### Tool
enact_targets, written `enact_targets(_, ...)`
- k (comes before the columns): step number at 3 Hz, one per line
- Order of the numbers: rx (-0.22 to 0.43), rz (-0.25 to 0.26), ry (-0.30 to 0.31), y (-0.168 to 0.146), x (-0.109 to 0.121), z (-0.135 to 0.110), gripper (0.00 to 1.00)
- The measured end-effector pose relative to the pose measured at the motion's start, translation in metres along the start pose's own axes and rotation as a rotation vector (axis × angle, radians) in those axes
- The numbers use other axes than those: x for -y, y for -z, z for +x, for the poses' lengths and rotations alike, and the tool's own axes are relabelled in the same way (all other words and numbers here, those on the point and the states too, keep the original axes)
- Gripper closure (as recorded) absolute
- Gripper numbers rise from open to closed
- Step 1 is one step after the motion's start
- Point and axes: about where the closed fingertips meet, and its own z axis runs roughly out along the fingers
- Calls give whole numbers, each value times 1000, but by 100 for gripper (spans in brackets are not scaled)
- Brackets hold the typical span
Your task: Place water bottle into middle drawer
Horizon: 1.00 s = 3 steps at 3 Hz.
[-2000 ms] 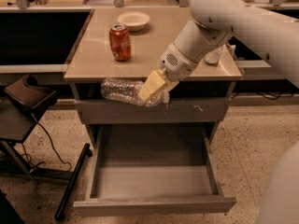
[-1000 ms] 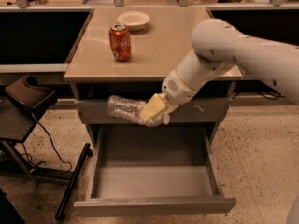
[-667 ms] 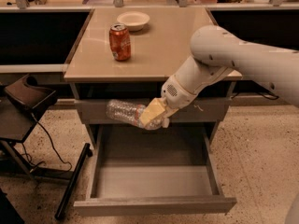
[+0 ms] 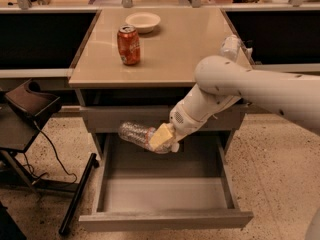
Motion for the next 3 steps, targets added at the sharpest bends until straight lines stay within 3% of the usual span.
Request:
enact_targets(1, 17, 75, -86, -41, 31, 14, 100)
enact_targets(3, 41, 106, -87, -49, 34, 9, 100)
